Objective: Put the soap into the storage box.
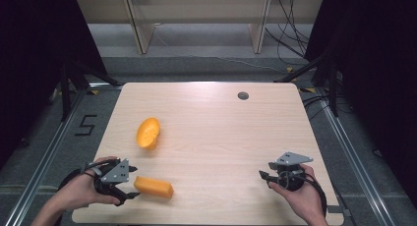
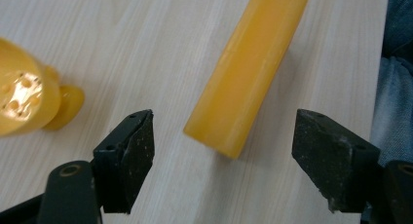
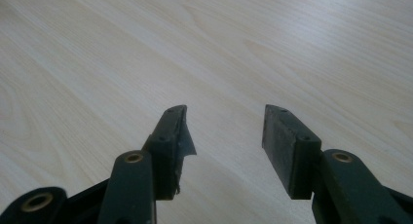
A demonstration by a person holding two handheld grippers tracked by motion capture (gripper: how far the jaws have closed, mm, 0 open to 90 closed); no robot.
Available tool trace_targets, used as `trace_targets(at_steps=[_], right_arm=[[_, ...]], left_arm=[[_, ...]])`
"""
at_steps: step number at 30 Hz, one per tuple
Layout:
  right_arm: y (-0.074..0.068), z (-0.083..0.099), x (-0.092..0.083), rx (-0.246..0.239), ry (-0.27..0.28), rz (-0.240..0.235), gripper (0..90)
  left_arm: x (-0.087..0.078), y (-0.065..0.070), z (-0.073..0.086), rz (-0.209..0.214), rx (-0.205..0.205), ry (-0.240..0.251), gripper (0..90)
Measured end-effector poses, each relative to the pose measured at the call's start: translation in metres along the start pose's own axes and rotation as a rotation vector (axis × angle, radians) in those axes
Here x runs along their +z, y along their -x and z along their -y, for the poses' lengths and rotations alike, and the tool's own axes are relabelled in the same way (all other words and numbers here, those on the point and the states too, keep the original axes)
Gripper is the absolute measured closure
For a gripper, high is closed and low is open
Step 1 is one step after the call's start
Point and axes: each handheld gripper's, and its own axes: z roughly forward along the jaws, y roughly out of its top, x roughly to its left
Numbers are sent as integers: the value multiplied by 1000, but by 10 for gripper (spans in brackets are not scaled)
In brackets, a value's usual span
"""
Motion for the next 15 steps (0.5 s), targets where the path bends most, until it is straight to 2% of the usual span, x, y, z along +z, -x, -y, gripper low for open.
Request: trace_targets(at_steps=[1, 2, 3, 4, 6, 7, 8, 9, 11, 15], right_arm=[[0, 0, 0, 1, -1, 0, 520], [0, 0, 0, 1, -1, 0, 520], [0, 0, 0, -11, 4, 10, 519], [0, 0, 0, -11, 1, 9, 519], [0, 0, 0, -10, 1, 7, 518], [-1, 0, 0, -1, -1, 7, 517], [-1, 0, 0, -1, -1, 7, 517], [1, 0, 0, -9, -1, 6, 517], [0, 0, 0, -6, -2, 3, 517], [0, 0, 0, -8, -4, 1, 517]], left_arm=[[0, 0, 0, 0, 0, 0, 230], [4, 0, -2, 3, 26, 4, 230], [9, -1, -6, 27, 46, -15, 233], [12, -2, -7, 49, 51, -16, 233], [16, -1, -8, 36, 55, -12, 235], [21, 0, -9, 47, 45, -8, 236], [23, -1, -11, 66, 61, -19, 236], [26, 0, -12, 64, 57, -6, 238], [30, -2, -17, 77, 90, -28, 242], [35, -4, -22, 102, 108, -54, 248]])
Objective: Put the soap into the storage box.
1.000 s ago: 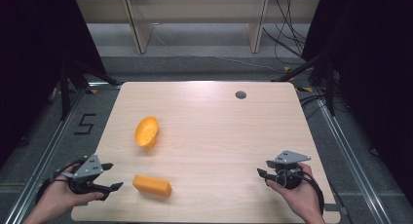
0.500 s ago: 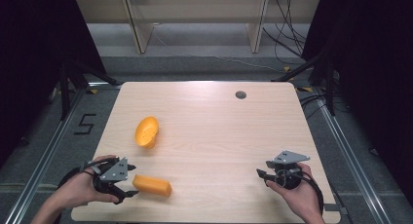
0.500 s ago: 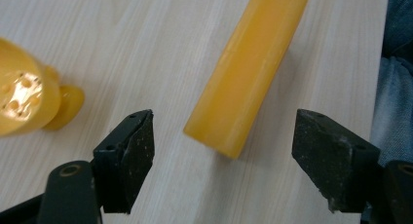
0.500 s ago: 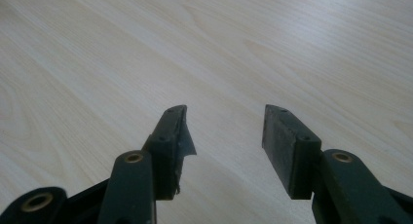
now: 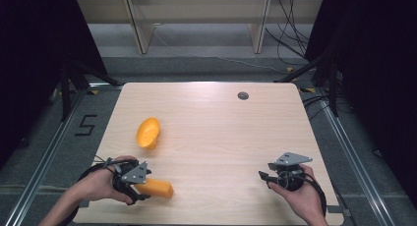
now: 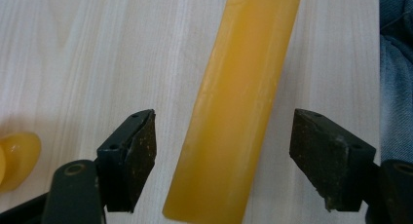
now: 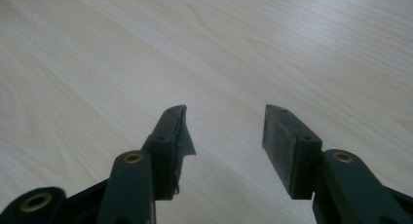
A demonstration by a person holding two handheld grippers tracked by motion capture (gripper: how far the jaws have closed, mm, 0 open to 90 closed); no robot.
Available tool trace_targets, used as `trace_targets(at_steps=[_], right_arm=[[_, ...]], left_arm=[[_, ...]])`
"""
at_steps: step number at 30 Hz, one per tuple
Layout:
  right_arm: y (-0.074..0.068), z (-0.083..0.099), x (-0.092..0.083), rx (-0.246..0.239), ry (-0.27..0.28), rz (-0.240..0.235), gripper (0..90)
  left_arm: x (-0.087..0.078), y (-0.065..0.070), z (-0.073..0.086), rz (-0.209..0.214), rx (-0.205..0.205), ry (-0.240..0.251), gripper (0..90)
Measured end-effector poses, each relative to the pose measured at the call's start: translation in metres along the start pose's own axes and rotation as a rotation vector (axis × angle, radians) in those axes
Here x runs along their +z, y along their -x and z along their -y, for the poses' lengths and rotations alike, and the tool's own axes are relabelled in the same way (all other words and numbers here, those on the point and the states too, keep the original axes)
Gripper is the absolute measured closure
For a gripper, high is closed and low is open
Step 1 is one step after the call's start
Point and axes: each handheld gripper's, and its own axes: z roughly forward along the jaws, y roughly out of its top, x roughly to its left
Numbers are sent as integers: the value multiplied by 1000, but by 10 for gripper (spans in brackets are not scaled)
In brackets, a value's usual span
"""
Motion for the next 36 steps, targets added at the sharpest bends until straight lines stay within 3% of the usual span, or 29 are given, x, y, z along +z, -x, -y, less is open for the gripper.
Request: trace_targets(at_steps=[6, 10, 12, 18, 22, 23, 29, 36], right_arm=[[0, 0, 0, -1, -1, -2, 517], [0, 0, 1, -1, -1, -4, 517], [0, 0, 1, -3, -8, -5, 516], [-1, 0, 1, 14, -19, -8, 515], [0, 0, 1, 13, -12, -8, 515], [-2, 0, 0, 33, -24, -11, 514], [-1, 1, 1, 14, -26, -6, 512], [-1, 1, 2, 14, -28, -6, 510]], left_arm=[[10, -4, -6, 34, 39, -43, 276], [15, -5, -8, 38, 45, -43, 317], [16, -6, -10, 46, 67, -57, 340], [19, -6, -11, 60, 69, -71, 397], [23, -6, -11, 79, 67, -87, 497], [24, -6, -11, 78, 73, -91, 506], [23, -6, -11, 96, 78, -91, 568], [22, -3, -13, 73, -3, -111, 601]])
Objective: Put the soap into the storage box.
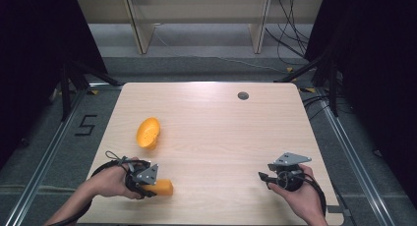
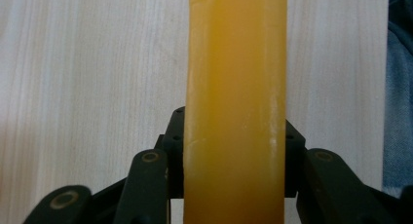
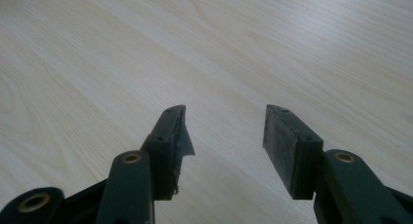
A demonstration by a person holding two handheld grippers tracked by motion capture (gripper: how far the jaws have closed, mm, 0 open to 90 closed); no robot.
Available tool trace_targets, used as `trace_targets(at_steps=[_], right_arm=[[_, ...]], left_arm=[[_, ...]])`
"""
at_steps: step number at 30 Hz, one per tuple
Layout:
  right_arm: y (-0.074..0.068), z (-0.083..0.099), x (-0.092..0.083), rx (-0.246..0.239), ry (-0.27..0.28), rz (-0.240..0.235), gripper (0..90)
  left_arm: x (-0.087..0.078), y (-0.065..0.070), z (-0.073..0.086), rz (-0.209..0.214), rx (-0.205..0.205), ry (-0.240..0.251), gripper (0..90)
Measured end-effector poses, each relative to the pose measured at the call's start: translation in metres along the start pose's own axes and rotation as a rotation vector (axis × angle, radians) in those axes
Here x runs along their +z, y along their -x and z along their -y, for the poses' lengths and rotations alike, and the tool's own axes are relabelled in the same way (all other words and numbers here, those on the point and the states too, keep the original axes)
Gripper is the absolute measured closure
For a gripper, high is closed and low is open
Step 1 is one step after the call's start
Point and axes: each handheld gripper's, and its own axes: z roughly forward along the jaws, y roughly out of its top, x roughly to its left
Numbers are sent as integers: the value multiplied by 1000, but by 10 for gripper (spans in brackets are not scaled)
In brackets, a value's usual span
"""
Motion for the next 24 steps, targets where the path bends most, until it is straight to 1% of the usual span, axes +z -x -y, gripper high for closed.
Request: trace_targets(at_steps=[1, 3, 4, 5, 6, 7, 8, 9, 10, 11, 12, 13, 14, 15, 16, 17, 18, 19, 20, 21, 22, 23, 24], right_arm=[[0, 0, 0, 0, 0, 0, 510], [0, 0, 0, 1, 2, 0, 509], [0, 0, 0, 0, 0, 0, 509], [0, 0, 0, 0, 0, 0, 509], [0, 0, 0, -3, -2, -1, 509], [0, 0, 0, -3, -2, -2, 509], [0, 0, 0, -3, -2, -2, 509], [0, 0, 0, -2, -2, -2, 508], [0, 0, 0, -1, -2, -2, 508], [1, 0, 0, -11, 3, -2, 507], [2, 0, 1, -20, 9, -1, 506], [1, 0, 1, -12, 4, -2, 506], [1, 0, 1, -12, 4, -2, 506], [0, 0, 0, 2, -5, -4, 505], [0, 0, 0, 0, -5, -3, 505], [0, 0, 0, 2, -6, -5, 504], [1, 1, 1, -6, 4, -1, 503], [0, 0, 1, -7, 4, 0, 502], [0, 0, 1, -2, 0, -2, 502], [0, 0, 1, -2, 0, -2, 502], [0, 0, 1, -4, -3, 0, 501], [0, 0, 1, -3, 2, -2, 500], [0, 1, 1, 2, -1, -3, 500]], left_arm=[[0, 1, -1, -9, -2, -7, 602], [-2, 1, -2, -21, -19, -37, 603], [-2, 2, -2, -30, -51, -28, 603], [-2, 2, -2, -30, -51, -28, 603], [-3, 1, -2, -51, -93, -40, 603], [-4, 0, -2, -62, -139, -31, 603], [-4, 0, -2, -62, -139, -31, 604], [-6, -2, -2, -83, -216, 0, 603], [-6, -2, -2, -83, -216, 0, 604], [-9, -3, -3, -103, -315, 4, 604], [-11, -3, -4, -127, -369, -3, 604], [-12, -3, -5, -154, -401, -14, 604], [-12, -3, -5, -154, -401, -14, 604], [-15, -2, -5, -202, -619, 51, 604], [-15, -2, -5, -217, -736, 107, 604], [-15, -2, -5, -217, -736, 107, 604], [-17, -3, -3, -192, -830, 144, 605], [-19, -3, -5, -215, -871, 91, 605], [-19, -3, -5, -215, -871, 91, 604], [-19, -2, -6, -246, -862, 67, 604], [-18, -2, -8, -285, -861, 39, 605], [-17, -3, -8, -279, -882, 39, 605], [-17, -2, -9, -288, -903, 32, 605]])
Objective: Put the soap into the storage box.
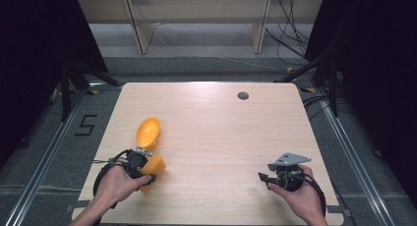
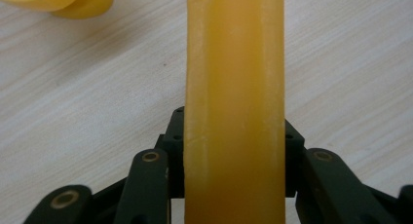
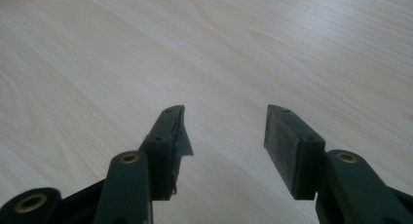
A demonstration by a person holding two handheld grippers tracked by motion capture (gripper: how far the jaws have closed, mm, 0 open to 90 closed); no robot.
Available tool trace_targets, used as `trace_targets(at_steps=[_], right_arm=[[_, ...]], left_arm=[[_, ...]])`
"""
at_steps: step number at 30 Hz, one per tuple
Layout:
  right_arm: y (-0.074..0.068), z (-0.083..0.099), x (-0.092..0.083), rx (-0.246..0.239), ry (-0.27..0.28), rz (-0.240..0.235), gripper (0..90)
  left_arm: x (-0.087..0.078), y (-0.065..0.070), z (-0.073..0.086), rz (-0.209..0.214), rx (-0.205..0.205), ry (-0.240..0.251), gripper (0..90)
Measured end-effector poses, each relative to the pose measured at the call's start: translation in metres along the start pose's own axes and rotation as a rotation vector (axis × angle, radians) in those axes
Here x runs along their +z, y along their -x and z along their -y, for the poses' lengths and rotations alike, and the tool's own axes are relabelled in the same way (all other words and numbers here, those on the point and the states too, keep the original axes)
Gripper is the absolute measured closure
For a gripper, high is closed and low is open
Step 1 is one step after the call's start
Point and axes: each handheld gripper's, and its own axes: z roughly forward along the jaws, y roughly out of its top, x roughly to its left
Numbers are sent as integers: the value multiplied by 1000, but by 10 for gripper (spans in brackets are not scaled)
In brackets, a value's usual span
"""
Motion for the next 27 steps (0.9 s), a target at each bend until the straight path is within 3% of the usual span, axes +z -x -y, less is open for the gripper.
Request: trace_targets(at_steps=[3, 4, 10, 11, 12, 21, 22, 23, 27], right_arm=[[1, 0, 0, 2, -8, -5, 500], [1, 0, 0, -2, -6, -3, 499], [2, 0, 0, -20, 13, 2, 499], [1, 0, 0, -6, 5, 1, 499], [-1, 0, 0, 13, 7, -1, 499], [1, 0, 0, -1, 0, 1, 498], [1, 0, 0, -1, 0, 1, 498], [1, 0, 0, 2, 0, -1, 498], [0, 0, 0, 1, 2, 0, 498]], left_arm=[[-1, 0, -2, -5, -29, -13, 605], [-1, 0, -3, -1, -63, -19, 604], [-4, -3, -6, -28, -72, -21, 605], [-5, -4, -7, -25, -76, -17, 605], [-6, -4, -7, -29, -92, -13, 605], [-16, -8, -13, -32, -166, 14, 605], [-16, -8, -13, -32, -166, 14, 605], [-17, -10, -14, -39, -136, 15, 605], [-20, -11, -16, -35, -148, 15, 605]])
